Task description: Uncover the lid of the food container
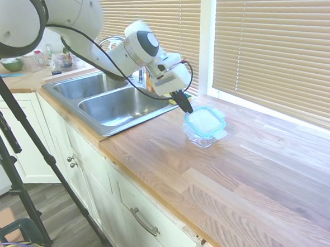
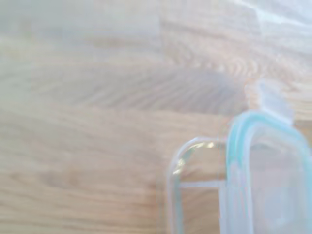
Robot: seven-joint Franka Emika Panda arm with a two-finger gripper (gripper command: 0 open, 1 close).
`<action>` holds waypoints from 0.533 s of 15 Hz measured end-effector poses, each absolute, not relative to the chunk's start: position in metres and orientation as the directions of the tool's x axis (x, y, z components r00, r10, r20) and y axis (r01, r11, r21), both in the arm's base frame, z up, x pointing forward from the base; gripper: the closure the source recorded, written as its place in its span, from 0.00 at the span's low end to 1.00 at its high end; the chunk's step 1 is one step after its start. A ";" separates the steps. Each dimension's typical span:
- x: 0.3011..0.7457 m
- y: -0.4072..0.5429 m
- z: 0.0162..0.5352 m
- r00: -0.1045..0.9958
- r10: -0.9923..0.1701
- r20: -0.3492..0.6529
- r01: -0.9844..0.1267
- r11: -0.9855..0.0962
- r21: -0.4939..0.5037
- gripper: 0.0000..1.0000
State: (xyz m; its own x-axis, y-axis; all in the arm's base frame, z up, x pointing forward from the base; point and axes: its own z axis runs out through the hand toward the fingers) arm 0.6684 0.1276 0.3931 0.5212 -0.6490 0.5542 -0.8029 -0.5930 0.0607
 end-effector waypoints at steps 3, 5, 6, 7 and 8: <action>0.670 0.106 0.418 0.489 -0.678 0.549 -0.818 -0.575 0.017 1.00; 0.671 0.088 0.434 0.462 -0.704 0.539 -0.831 -0.556 -0.013 1.00; 0.671 0.077 0.444 0.446 -0.719 0.533 -0.839 -0.544 -0.033 1.00; 0.670 0.065 0.456 0.428 -0.734 0.527 -0.845 -0.532 -0.054 1.00; 0.669 0.053 0.469 0.412 -0.749 0.519 -0.851 -0.519 -0.074 1.00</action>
